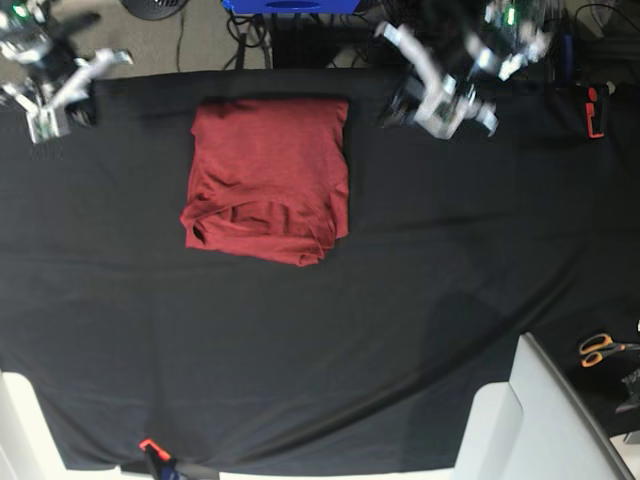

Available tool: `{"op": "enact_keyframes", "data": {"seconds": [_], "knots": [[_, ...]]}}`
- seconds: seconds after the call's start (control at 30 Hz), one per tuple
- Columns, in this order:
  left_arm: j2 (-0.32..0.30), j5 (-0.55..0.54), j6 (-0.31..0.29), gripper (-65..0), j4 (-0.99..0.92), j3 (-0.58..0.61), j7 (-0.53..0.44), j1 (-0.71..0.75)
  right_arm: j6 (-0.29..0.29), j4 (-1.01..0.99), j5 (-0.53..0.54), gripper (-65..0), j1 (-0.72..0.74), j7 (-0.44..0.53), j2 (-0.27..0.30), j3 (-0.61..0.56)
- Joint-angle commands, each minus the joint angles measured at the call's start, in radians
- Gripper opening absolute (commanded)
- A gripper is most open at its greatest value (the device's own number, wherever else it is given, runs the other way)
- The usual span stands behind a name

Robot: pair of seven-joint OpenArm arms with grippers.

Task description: Fold the T-shirt properly

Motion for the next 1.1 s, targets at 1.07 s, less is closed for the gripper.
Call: {"op": "enact_keyframes", "data": {"seconds": [1.07], "knots": [[0.147,0.063,0.236,-65.0,-1.794,0.266,-0.557,-0.480,-0.478,-1.785,-0.126,-63.6,0.497,0.628,-0.052,-0.679]]}}
